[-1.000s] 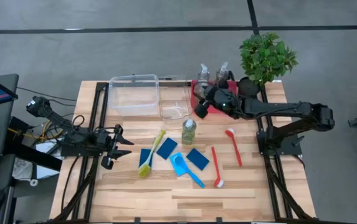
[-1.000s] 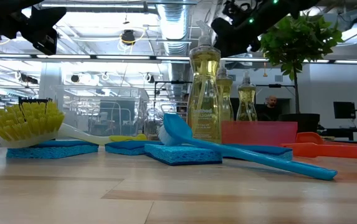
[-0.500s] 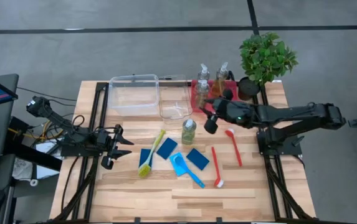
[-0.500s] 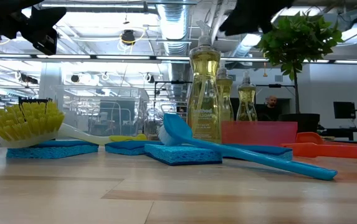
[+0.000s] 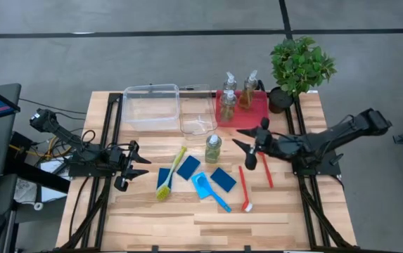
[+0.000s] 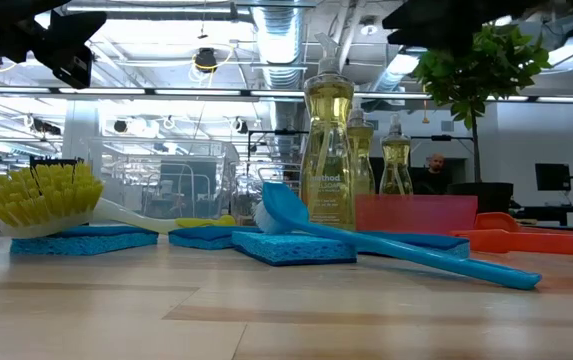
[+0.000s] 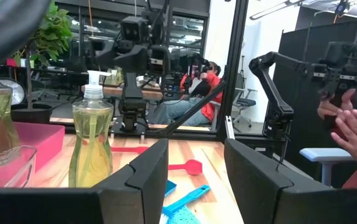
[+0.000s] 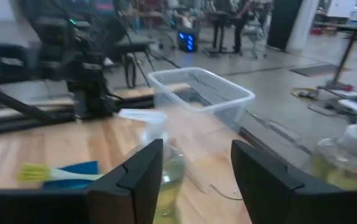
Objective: Pick & Place Kitchen Sink Supplies
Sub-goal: Put the soap dispenser into the red bin
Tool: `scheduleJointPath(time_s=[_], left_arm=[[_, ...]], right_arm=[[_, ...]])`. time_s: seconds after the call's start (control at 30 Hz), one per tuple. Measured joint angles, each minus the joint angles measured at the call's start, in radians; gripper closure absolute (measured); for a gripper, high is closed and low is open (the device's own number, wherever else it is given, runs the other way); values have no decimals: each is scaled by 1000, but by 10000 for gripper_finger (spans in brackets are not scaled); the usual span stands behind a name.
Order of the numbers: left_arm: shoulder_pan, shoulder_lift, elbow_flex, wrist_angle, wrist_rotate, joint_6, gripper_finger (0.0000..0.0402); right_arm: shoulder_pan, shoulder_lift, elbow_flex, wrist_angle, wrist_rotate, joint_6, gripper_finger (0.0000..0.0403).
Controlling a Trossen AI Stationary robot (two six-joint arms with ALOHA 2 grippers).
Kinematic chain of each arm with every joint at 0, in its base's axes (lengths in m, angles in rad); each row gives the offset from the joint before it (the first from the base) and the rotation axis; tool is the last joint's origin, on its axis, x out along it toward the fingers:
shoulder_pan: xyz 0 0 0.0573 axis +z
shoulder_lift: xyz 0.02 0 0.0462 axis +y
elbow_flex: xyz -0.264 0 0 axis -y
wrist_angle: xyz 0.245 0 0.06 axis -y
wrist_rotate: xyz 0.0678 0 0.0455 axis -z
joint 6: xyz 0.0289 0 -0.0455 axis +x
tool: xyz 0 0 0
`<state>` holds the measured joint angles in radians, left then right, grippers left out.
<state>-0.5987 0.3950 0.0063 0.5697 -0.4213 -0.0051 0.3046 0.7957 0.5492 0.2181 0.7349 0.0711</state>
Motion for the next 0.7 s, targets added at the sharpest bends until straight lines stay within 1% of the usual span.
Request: scheduleJointPath(time_s=[0.13,0.2,0.4,0.7], left_arm=[[0,0,0,0,0,0,243],[0,0,0,0,0,0,243],[0,0,0,0,0,0,243],[0,0,0,0,0,0,243]], right_arm=[[43,2,-74,128,0,-5,225],[57,2,-98,166,0,-20,225],[78,3,-112,185,-1,-28,221],[96,59,-112,201,-4,-26,219]])
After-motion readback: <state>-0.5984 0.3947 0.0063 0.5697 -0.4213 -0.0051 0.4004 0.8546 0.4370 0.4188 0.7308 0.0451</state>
